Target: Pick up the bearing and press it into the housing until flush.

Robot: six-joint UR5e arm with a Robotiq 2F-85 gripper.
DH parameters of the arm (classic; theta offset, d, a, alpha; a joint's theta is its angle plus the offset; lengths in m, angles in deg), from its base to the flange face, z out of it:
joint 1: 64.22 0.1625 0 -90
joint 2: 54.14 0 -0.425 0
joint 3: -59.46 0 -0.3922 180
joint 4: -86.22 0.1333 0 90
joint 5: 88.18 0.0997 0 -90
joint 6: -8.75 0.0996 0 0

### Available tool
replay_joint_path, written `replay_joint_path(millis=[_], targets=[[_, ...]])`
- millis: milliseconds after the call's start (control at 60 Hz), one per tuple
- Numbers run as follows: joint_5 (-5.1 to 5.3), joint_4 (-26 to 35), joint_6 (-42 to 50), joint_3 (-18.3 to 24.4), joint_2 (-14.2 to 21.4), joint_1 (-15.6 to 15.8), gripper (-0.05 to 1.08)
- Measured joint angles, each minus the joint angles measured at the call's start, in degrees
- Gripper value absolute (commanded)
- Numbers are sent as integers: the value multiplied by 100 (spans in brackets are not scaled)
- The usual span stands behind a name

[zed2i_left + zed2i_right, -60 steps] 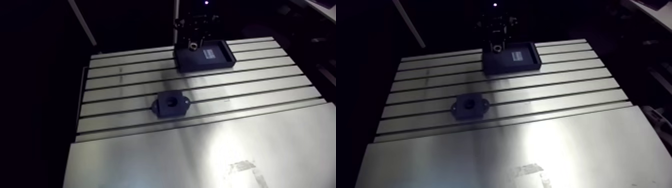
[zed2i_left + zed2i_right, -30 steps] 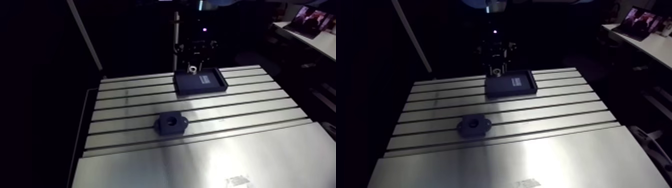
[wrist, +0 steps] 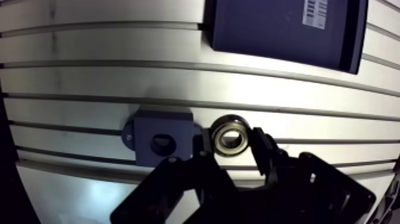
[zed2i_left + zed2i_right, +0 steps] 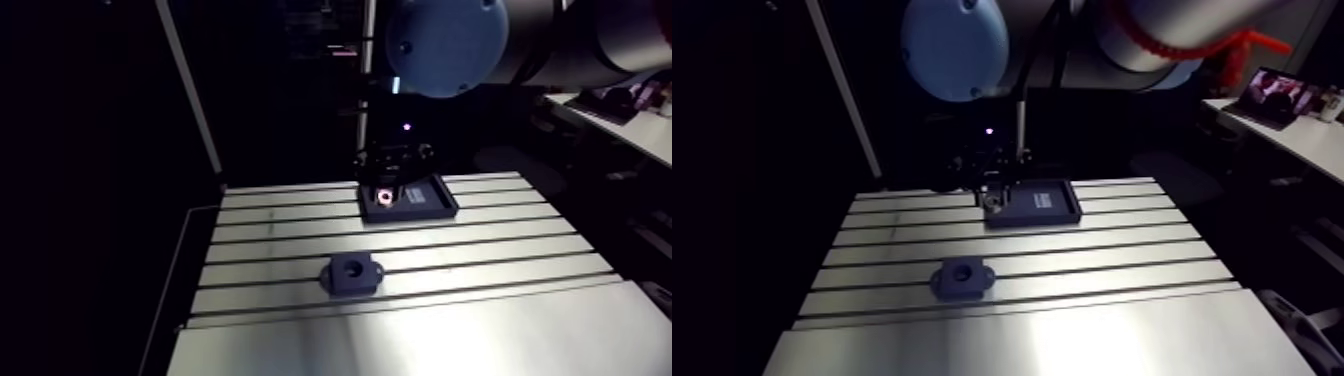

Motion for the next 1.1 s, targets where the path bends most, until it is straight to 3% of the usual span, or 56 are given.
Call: replay_joint_path(millis=[500, 1100], targets=[[2, -298, 1, -611, 307, 427, 76], [13, -697, 2, -1110, 392, 554, 76]])
